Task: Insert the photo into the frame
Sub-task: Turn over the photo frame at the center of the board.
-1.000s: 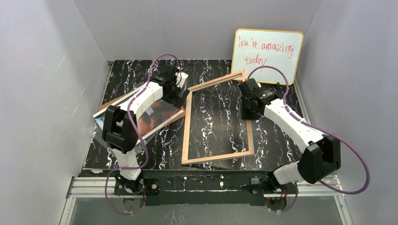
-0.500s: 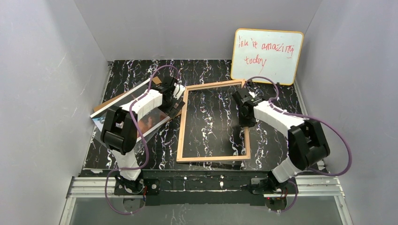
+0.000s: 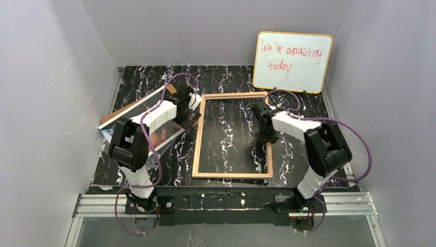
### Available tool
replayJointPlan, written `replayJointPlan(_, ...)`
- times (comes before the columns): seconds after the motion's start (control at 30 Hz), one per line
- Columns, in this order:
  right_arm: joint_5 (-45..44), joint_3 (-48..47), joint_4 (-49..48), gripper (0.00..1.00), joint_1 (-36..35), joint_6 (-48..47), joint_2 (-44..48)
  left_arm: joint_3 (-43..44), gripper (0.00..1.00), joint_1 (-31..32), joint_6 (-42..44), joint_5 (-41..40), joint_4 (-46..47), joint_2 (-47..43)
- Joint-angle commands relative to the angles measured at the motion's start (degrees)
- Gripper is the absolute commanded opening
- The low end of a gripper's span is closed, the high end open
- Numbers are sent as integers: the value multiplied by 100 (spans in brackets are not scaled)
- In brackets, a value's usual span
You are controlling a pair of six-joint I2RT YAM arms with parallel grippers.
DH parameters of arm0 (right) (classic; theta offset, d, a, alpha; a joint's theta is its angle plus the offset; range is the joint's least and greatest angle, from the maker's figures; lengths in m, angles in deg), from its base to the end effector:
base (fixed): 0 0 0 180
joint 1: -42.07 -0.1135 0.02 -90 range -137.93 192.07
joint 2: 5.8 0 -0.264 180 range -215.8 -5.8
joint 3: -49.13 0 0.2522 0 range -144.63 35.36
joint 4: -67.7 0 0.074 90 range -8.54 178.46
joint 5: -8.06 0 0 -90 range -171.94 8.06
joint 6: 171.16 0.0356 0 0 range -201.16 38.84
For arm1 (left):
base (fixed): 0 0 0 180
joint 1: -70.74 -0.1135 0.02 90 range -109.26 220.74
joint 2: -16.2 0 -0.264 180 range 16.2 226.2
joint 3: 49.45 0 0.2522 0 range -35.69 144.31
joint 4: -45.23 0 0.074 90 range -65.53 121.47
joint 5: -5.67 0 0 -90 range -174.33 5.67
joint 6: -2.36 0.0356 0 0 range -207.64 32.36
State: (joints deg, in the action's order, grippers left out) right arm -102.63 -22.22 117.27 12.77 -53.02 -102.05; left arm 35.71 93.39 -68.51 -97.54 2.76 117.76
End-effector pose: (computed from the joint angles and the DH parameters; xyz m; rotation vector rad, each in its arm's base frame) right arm 0.2732 0.1389 0.1664 0.0402 2.7222 -0.2574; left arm 0.3455 -0.1354 0.2079 0.8419 2.4392 0.2764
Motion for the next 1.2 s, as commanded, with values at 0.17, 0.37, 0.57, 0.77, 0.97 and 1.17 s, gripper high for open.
replayJointPlan(0.17,46,-187,-294,61,217,29,-467,119,98,-74,80,42,-135,-299)
replayJointPlan(0.37,176,-336,-262,72,308,56,-245,352,98,-157,-7,216,-277,-227)
replayJointPlan(0.57,331,-984,26,76,312,164,28,1024,98,-576,-107,596,-651,-67)
replayJointPlan(0.77,1439,-2094,-45,85,119,421,30,1939,98,-1550,280,528,-962,337)
replayJointPlan(0.97,2408,-3279,-377,87,-774,943,-834,2390,98,-2573,633,-213,-783,855)
replayJointPlan(1.17,3178,-4319,-954,85,-2126,1942,-2042,1997,96,-3119,862,-772,-292,1263)
